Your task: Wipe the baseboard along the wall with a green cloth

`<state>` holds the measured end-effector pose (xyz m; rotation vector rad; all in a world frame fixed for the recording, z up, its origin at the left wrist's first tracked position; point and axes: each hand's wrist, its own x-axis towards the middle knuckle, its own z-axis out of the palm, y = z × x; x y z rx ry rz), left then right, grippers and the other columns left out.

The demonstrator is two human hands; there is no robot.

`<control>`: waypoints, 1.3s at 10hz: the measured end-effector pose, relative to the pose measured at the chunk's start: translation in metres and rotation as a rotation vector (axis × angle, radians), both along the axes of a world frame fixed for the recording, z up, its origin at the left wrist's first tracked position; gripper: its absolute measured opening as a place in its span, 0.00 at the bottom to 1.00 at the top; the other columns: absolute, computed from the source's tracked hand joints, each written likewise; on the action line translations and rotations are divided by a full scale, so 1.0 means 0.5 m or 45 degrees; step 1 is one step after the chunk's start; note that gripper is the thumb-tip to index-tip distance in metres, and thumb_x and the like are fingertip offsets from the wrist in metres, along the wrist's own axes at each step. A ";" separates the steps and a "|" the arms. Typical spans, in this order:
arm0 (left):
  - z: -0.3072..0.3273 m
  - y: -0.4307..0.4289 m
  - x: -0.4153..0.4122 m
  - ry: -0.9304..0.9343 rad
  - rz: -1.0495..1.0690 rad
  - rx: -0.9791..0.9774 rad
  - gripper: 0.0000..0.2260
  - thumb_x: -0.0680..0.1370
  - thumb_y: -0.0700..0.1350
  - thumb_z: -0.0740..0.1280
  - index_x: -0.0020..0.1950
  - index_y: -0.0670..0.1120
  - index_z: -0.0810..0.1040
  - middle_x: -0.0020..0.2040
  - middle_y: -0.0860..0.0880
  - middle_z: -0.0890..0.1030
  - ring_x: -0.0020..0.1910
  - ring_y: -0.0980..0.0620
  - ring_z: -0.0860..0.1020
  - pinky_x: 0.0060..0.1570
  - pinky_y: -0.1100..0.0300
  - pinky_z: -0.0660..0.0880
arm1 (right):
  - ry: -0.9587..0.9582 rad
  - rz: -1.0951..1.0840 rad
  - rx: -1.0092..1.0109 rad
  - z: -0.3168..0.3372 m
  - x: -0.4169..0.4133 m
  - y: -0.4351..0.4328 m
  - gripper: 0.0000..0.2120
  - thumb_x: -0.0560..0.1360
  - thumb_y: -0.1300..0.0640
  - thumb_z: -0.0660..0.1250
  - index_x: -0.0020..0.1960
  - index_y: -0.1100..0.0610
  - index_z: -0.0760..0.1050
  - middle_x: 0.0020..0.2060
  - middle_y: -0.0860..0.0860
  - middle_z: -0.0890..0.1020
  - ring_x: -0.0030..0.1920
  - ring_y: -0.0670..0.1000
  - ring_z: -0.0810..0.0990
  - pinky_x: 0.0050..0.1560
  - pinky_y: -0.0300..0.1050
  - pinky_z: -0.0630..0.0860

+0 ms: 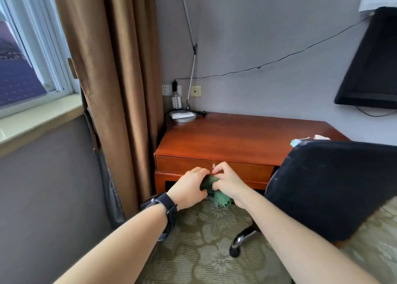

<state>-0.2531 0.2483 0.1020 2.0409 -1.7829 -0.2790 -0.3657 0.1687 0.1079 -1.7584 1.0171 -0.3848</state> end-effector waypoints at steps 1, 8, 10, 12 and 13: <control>-0.025 -0.109 0.053 -0.020 0.063 0.013 0.21 0.74 0.39 0.67 0.67 0.43 0.69 0.63 0.44 0.73 0.59 0.44 0.73 0.59 0.51 0.73 | 0.045 0.037 -0.023 -0.026 0.058 -0.116 0.15 0.71 0.71 0.64 0.52 0.56 0.66 0.50 0.52 0.75 0.50 0.54 0.75 0.47 0.48 0.74; -0.218 -0.612 0.503 -0.133 0.393 0.146 0.19 0.77 0.35 0.62 0.67 0.43 0.67 0.64 0.44 0.69 0.56 0.43 0.72 0.53 0.50 0.76 | 0.235 0.223 -0.464 -0.240 0.561 -0.635 0.09 0.74 0.65 0.66 0.54 0.56 0.73 0.50 0.56 0.81 0.46 0.54 0.78 0.44 0.44 0.76; -0.240 -0.651 0.537 -0.034 0.503 0.368 0.14 0.77 0.35 0.62 0.62 0.42 0.72 0.59 0.43 0.75 0.56 0.42 0.74 0.54 0.48 0.75 | 0.337 0.420 -0.486 -0.280 0.596 -0.692 0.03 0.75 0.63 0.66 0.47 0.56 0.74 0.48 0.56 0.81 0.44 0.53 0.76 0.42 0.41 0.71; -0.221 -0.664 0.540 0.027 0.486 0.482 0.21 0.77 0.38 0.63 0.69 0.47 0.66 0.66 0.44 0.69 0.59 0.42 0.72 0.55 0.49 0.76 | 0.401 0.572 -0.346 -0.270 0.613 -0.724 0.05 0.75 0.60 0.67 0.50 0.55 0.74 0.51 0.55 0.82 0.45 0.54 0.78 0.42 0.41 0.73; -0.190 -0.642 0.538 -0.038 0.527 0.398 0.26 0.77 0.43 0.65 0.72 0.49 0.60 0.71 0.45 0.62 0.64 0.43 0.69 0.56 0.50 0.76 | 0.360 0.600 -0.209 -0.234 0.592 -0.751 0.12 0.73 0.58 0.68 0.56 0.55 0.75 0.53 0.53 0.81 0.51 0.53 0.79 0.51 0.44 0.77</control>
